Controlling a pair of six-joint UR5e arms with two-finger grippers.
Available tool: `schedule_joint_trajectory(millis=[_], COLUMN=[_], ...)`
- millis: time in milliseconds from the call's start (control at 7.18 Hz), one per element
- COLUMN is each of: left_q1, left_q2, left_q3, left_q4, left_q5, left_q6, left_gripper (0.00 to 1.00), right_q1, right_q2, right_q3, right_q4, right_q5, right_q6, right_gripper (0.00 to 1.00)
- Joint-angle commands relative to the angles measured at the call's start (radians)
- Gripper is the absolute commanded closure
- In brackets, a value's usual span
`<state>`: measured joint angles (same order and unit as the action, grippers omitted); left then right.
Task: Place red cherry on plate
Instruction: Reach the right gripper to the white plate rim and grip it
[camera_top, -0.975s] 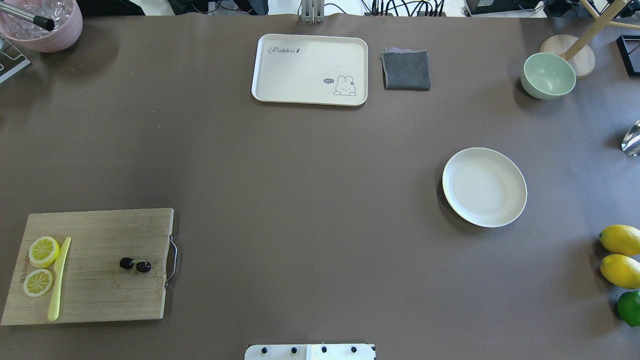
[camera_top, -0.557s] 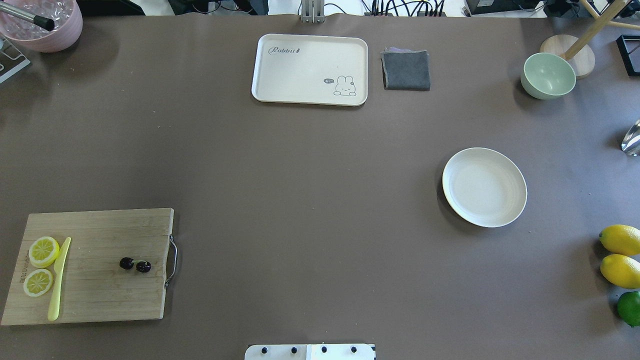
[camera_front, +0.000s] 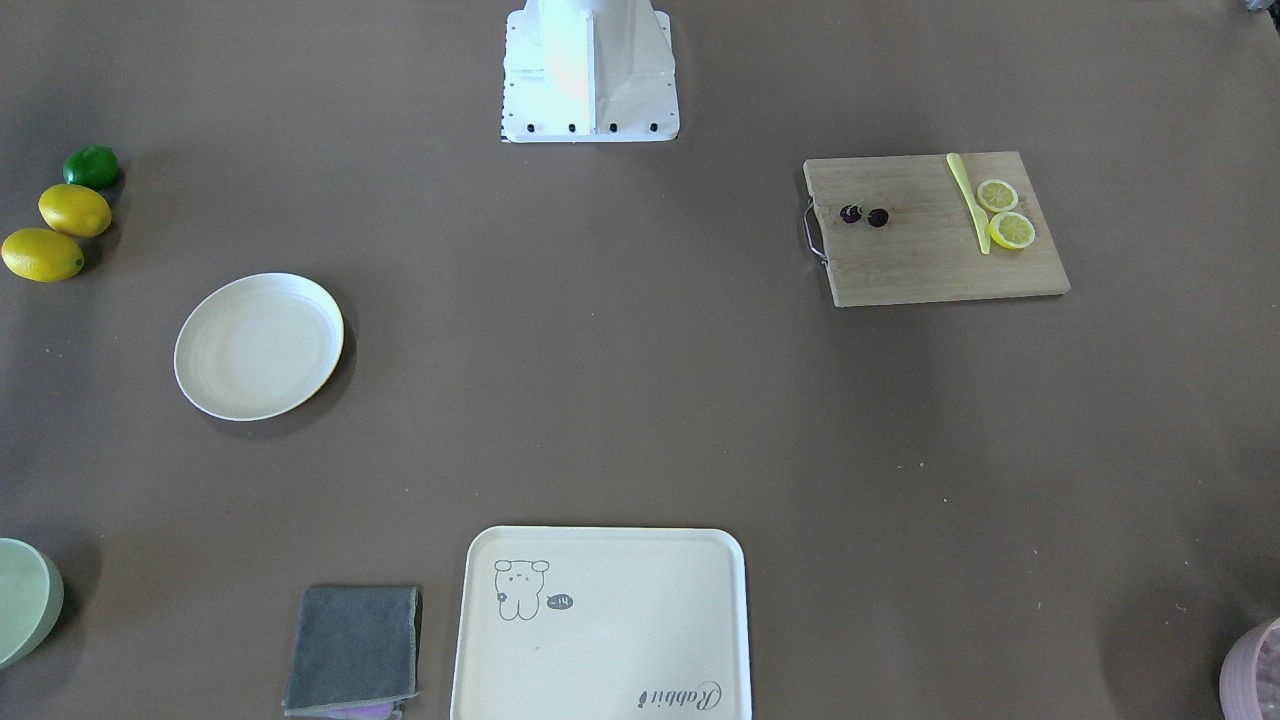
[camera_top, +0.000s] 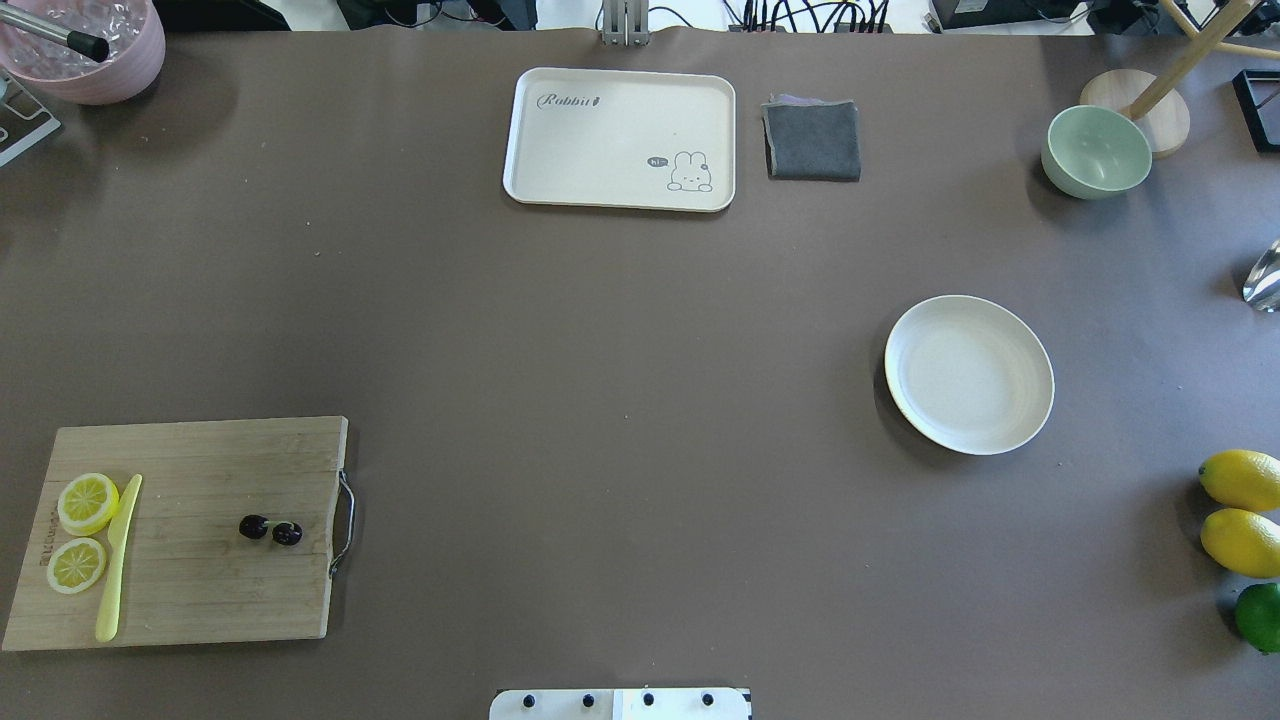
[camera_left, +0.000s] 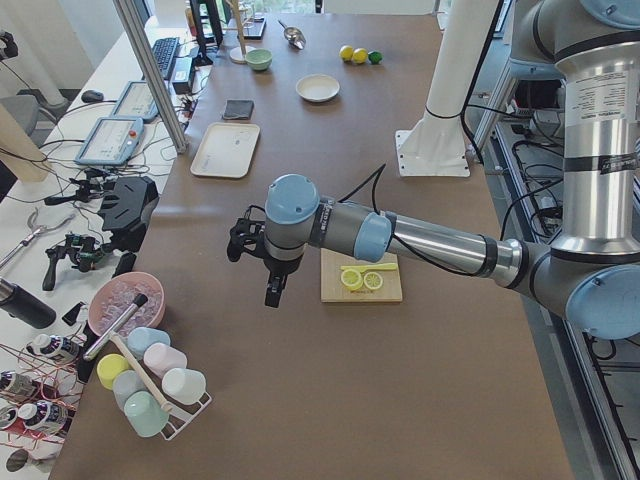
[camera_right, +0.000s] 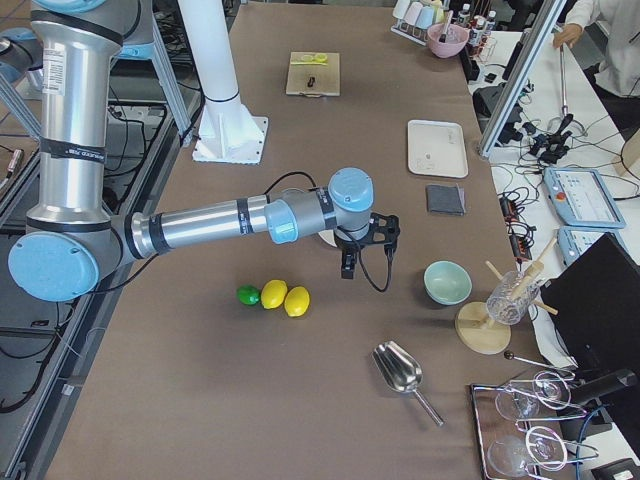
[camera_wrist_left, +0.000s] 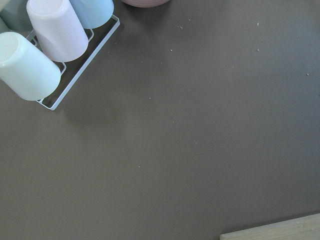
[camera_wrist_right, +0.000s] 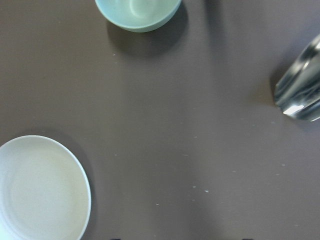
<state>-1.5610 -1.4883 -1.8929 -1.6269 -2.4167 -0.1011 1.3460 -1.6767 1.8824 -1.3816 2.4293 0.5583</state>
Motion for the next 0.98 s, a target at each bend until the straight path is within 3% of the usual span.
schedule_joint_trajectory(millis=[0,279,418,836], left_q1=[0.047,0.052,0.052,0.052], left_q2=[-0.024,-0.026,-0.032,-0.033], left_q3=[-0.006,-0.003,-0.002,-0.003], left_q4=[-0.002,-0.024,-0.024,-0.024], left_q5=[-0.001,0.002,0.007,0.007], left_q6=[-0.086,-0.089,-0.089,-0.089], left_gripper=[0.03,0.03,0.03,0.03], right_q1=[-0.23,-0.347,-0.39,-0.419], right_q2=[0.069,0.179,0.181,0.152], right_q3=[-0.076,-0.277,-0.305,-0.306], right_q4=[0.22,0.376,0.457,0.481], right_q5=[-0.112,-0.142,-0.177,-0.19], right_q6=[0.359,0.379,0.373,0.353], right_gripper=[0.16,0.21,0.23,0.35])
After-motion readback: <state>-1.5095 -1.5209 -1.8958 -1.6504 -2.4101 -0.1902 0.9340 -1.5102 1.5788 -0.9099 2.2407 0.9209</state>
